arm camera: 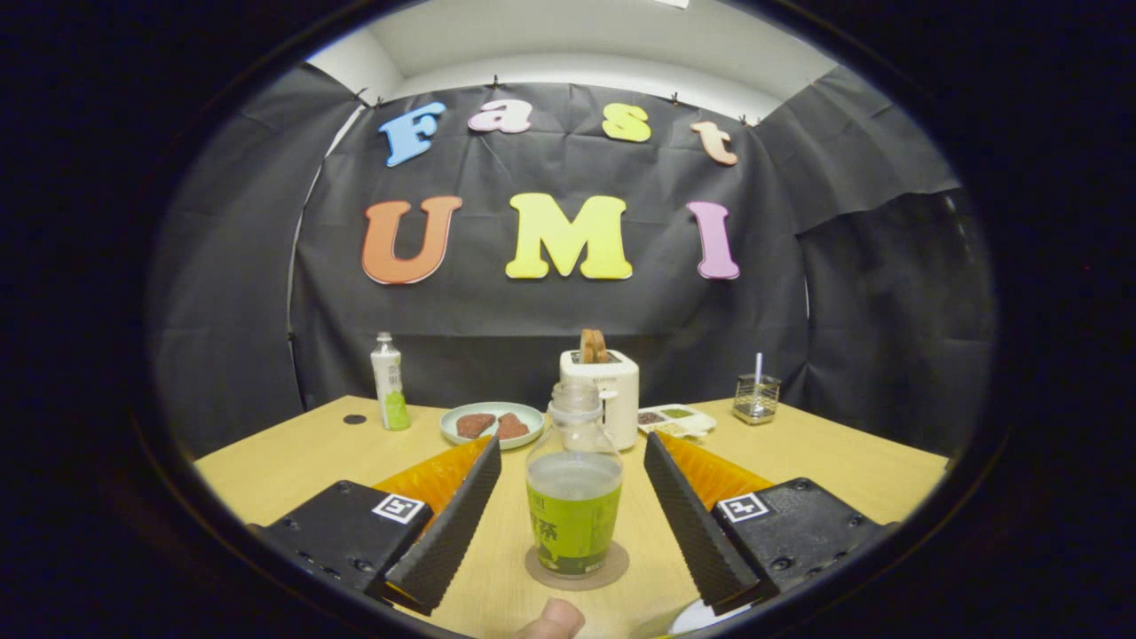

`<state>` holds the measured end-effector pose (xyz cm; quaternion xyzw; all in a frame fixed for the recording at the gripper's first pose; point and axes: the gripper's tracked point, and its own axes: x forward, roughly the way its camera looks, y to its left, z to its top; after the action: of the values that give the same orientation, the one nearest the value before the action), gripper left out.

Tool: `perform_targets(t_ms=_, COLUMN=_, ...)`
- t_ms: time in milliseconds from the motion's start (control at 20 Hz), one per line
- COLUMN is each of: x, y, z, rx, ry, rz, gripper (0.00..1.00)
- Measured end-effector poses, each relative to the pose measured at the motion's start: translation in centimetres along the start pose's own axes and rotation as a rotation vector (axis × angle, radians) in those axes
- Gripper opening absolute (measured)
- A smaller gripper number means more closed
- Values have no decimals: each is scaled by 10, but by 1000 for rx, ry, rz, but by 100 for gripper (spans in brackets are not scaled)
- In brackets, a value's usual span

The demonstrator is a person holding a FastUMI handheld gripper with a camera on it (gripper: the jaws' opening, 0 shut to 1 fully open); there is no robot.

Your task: Take the bottle from table, then pour the juice into the cup, finally place the bottle on the coaster

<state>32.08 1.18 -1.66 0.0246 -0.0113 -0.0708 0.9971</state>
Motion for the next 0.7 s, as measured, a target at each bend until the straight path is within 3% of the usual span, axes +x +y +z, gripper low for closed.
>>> perform_targets(t_ms=350, x=-60, y=-14, z=42, rx=-49, ry=-39, rz=-8, gripper=100)
perform_targets(t_ms=700, x=-141, y=-44, z=54, rx=-107, ry=-39, rz=-52, gripper=100)
